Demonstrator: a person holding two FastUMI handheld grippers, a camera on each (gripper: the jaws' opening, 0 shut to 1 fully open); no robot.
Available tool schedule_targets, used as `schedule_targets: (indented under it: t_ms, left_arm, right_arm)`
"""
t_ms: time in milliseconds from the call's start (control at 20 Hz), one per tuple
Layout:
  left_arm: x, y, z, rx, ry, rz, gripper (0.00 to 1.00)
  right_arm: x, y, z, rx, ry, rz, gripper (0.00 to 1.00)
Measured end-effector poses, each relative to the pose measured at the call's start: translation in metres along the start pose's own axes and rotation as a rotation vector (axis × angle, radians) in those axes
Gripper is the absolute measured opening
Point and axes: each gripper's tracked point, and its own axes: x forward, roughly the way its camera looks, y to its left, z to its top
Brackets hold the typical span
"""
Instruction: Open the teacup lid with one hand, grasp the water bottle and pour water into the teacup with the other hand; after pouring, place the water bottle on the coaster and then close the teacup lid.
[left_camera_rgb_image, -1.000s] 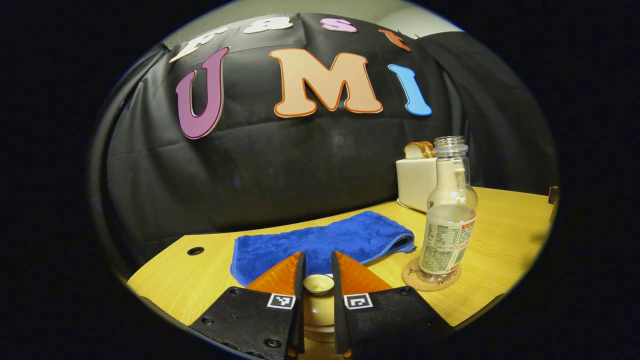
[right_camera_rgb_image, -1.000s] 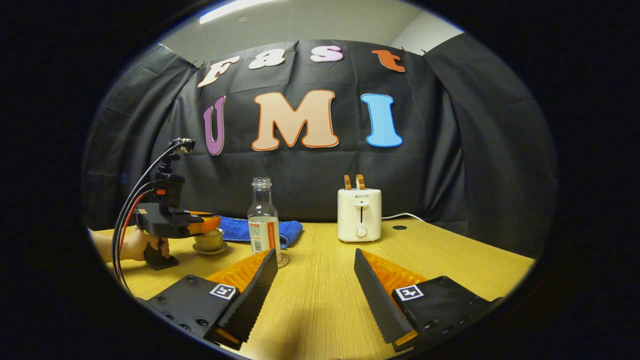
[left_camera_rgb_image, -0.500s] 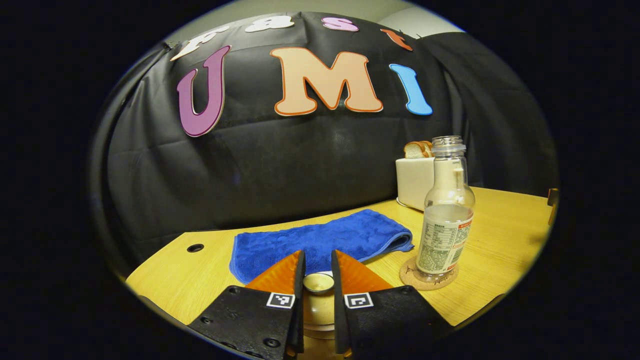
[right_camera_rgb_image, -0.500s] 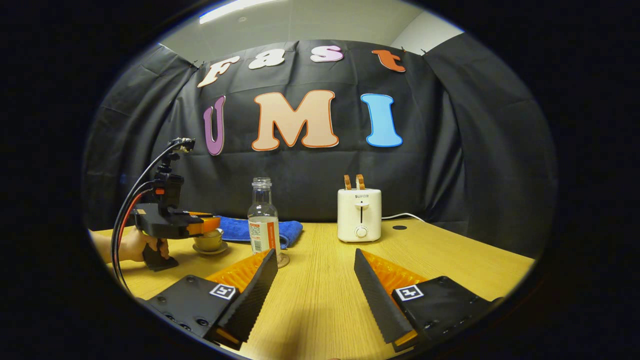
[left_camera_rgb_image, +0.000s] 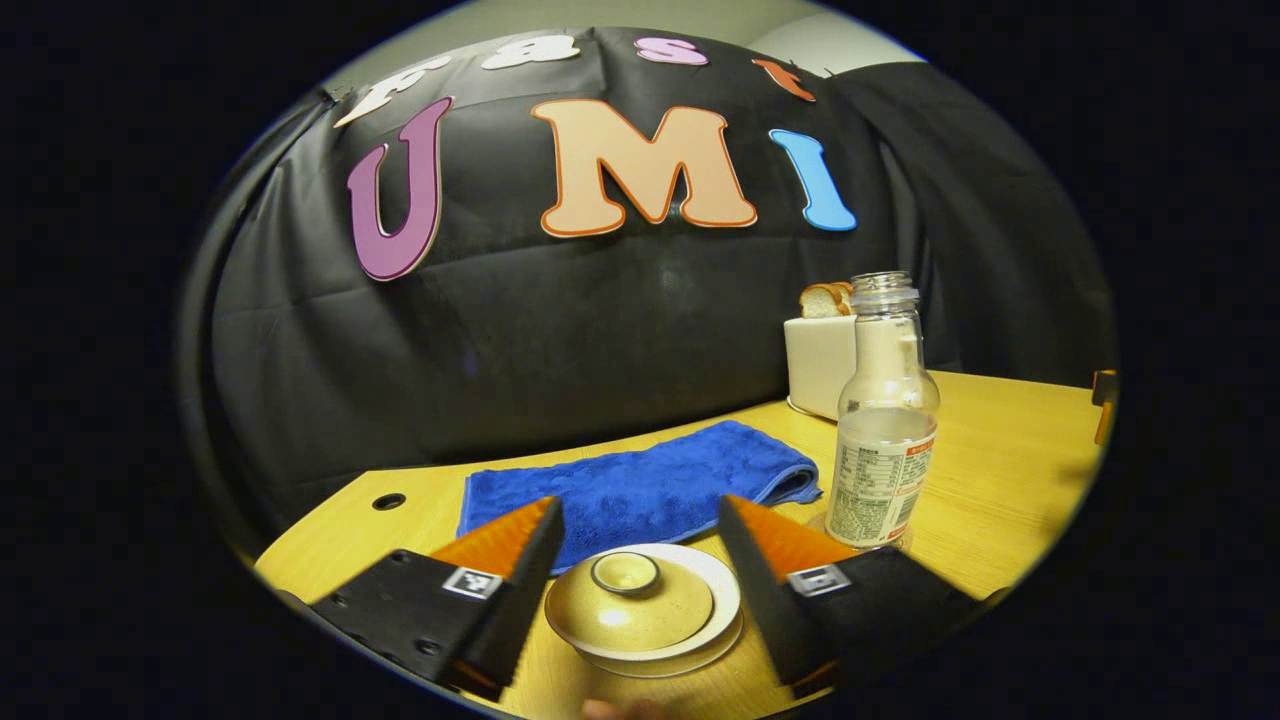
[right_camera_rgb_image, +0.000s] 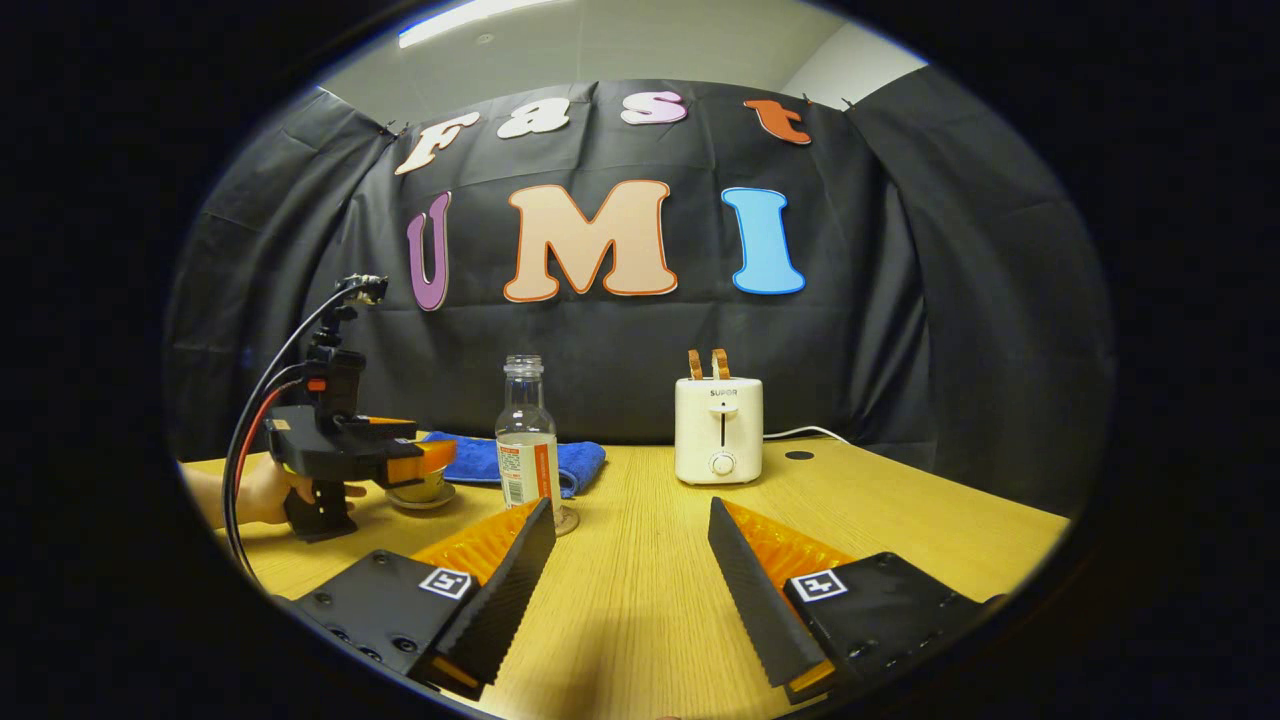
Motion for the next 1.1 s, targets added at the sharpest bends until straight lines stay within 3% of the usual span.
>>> schedule_targets:
  t_ms: [50, 250, 300, 350, 500, 800, 850, 950, 1100]
  left_arm:
    - [-0.003, 0.0, 0.002, -0.001, -0.006, 0.0, 1.0]
    - [-0.007, 0.004, 0.009, -0.035, -0.049, 0.006, 0.96]
    - [-0.009, 0.006, 0.01, -0.048, -0.063, 0.011, 0.97]
    - [-0.011, 0.007, 0.011, -0.063, -0.073, 0.013, 0.97]
    - [-0.027, 0.003, 0.007, -0.136, -0.063, 0.022, 0.97]
    - [-0.134, -0.013, 0.003, -0.138, -0.066, 0.07, 0.99]
    - [-0.158, -0.015, 0.002, -0.135, -0.07, 0.079, 0.96]
    - [-0.202, -0.02, 0.003, -0.143, -0.083, 0.088, 0.97]
    - [-0.238, -0.025, 0.0, -0.156, -0.081, 0.094, 0.96]
  right_arm:
    - [0.001, 0.0, 0.001, 0.0, -0.002, 0.0, 0.98]
    - [-0.001, 0.0, 0.001, 0.006, -0.004, 0.001, 0.98]
    - [0.0, 0.0, 0.001, 0.006, -0.004, 0.001, 0.94]
    - [0.0, 0.0, 0.001, 0.006, -0.004, 0.001, 0.98]
    - [0.0, 0.0, 0.001, 0.006, -0.004, 0.001, 0.98]
    - [-0.003, 0.0, 0.001, 0.006, -0.003, 0.0, 0.98]
    - [-0.006, 0.0, 0.001, 0.006, -0.003, 0.0, 0.94]
    - [-0.013, 0.003, 0.002, 0.006, -0.002, 0.004, 0.98]
    - [-0.029, 0.012, 0.001, 0.007, 0.0, 0.018, 0.94]
